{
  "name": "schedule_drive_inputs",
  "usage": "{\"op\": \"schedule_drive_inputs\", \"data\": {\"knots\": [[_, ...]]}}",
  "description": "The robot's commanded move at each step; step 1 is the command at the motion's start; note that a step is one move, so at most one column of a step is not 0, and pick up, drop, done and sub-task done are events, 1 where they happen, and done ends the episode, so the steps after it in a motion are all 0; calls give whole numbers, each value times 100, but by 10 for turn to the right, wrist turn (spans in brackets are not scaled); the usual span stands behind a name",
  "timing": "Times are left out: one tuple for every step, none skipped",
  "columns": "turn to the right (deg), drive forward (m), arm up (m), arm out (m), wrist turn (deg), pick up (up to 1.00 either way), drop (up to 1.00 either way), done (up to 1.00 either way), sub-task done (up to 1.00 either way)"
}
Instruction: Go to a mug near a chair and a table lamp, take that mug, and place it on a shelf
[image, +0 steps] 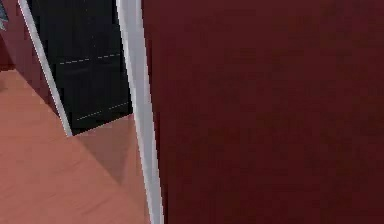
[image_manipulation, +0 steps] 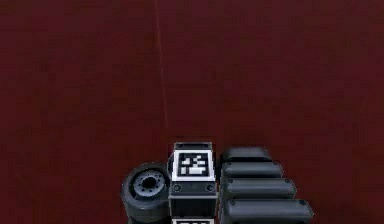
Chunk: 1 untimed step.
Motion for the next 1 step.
{"op": "schedule_drive_inputs", "data": {"knots": [[-450,0,0,0,0,0,0,0,0]]}}
